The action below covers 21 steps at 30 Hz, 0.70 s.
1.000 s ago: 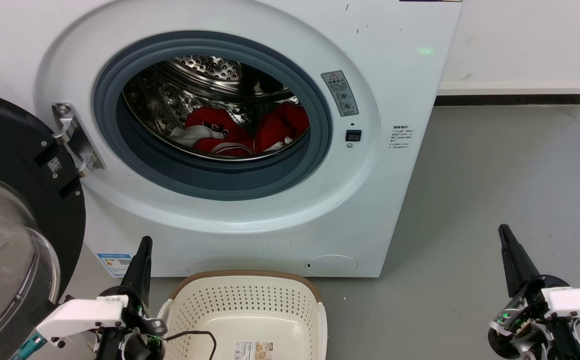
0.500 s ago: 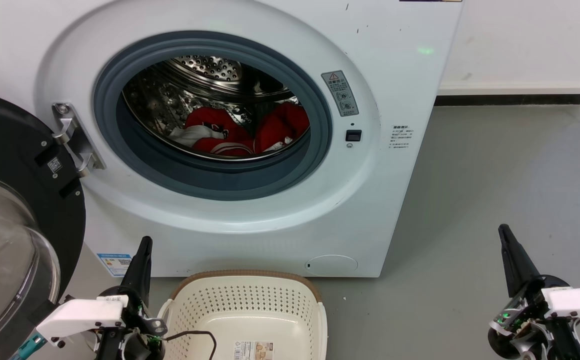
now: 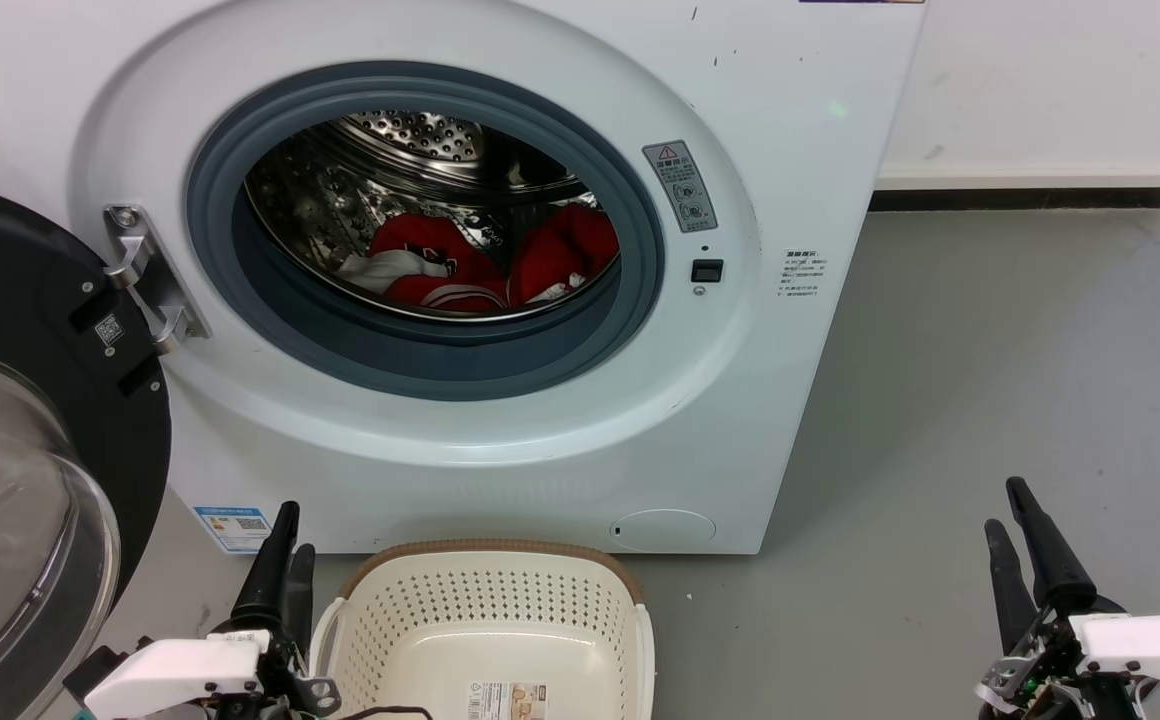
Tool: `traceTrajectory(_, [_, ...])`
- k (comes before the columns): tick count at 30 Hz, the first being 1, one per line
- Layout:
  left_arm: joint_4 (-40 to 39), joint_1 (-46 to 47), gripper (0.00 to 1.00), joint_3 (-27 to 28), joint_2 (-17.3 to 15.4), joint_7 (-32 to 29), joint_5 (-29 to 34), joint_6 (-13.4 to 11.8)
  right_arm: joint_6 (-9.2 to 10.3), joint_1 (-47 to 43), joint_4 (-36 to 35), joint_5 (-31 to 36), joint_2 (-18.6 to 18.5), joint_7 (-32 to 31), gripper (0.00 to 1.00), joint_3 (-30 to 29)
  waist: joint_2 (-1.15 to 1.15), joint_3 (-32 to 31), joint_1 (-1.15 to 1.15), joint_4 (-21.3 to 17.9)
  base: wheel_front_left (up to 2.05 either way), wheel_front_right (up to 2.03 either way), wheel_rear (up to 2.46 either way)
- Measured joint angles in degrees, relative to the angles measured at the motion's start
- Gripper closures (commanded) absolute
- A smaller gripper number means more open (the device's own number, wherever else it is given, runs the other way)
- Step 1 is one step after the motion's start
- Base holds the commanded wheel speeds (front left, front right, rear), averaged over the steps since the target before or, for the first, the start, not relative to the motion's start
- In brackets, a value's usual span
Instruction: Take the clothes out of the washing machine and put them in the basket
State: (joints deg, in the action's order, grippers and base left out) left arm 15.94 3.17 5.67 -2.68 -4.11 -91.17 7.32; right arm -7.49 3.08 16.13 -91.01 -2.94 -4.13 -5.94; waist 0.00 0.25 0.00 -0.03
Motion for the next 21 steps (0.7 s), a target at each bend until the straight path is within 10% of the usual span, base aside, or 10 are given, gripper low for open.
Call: traceTrajectory(21, [-3.22,-0.43,0.0,5.02,-0.01,5.49,15.73,0.0,0.0,-0.14,-3.5,23.54,0.04,5.53,0.0,-1.96,0.0,0.2,0.0,-0.3,0.0,0.0,0.0])
